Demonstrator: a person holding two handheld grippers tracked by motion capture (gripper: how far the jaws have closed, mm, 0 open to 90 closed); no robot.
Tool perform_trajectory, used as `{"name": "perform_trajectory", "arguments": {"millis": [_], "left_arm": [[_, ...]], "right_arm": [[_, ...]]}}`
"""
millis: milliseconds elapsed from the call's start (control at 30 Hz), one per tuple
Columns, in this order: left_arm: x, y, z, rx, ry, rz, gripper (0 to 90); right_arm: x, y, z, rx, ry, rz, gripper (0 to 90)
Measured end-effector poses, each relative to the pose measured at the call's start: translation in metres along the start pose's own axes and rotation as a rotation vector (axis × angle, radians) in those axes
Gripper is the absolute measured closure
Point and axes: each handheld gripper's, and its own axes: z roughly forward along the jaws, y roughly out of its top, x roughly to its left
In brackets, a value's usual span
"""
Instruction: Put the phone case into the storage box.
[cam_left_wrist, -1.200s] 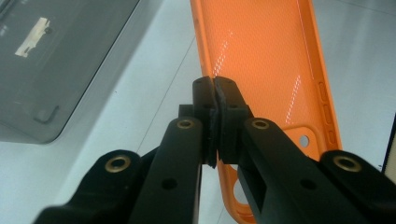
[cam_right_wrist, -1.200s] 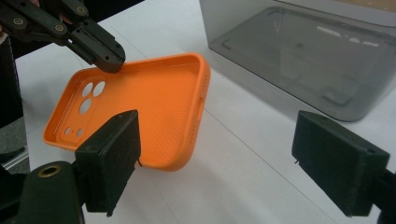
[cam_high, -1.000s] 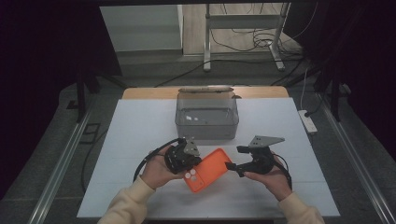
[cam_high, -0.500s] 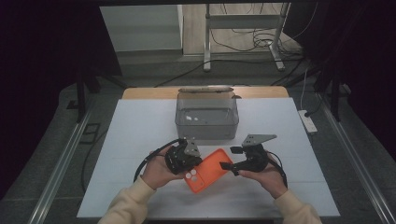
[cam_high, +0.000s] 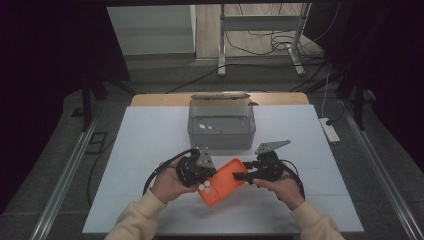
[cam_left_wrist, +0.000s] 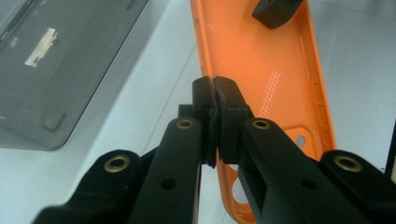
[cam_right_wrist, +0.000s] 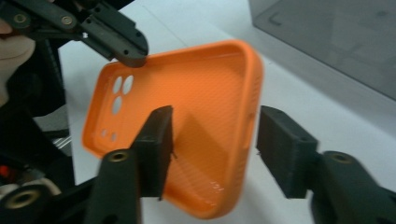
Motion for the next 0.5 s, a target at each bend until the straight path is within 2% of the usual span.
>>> {"name": "perform_trajectory", "arguments": {"millis": [67, 133, 267, 300, 333, 500], "left_arm": [[0.000, 0.000, -0.001, -0.002, 0.005, 0.003, 87.6], [0.000, 0.000, -0.002, -0.002, 0.010, 0.003, 86.9], [0.000, -0.001, -0.003, 0.004, 0.019, 0.010, 84.7], [0.000, -0.001, -0.003, 0.004, 0.024, 0.011, 84.6], [0.000, -0.001, -0.003, -0.004, 0.021, 0.009, 84.5], [0.001, -0.001, -0.006, -0.027, 0.014, 0.006, 84.1]], "right_arm": [[0.000, 0.000, 0.001, 0.006, 0.021, 0.001, 54.0], [0.001, 0.000, 0.000, 0.009, 0.023, -0.003, 58.9], [-0.002, 0.000, -0.004, -0.004, 0.053, 0.027, 74.5], [-0.003, 0.000, -0.006, -0.014, 0.073, 0.035, 77.6], [-0.004, 0.000, -0.007, -0.028, 0.093, 0.042, 78.9], [-0.004, 0.001, -0.012, -0.060, 0.111, 0.035, 79.4]]}}
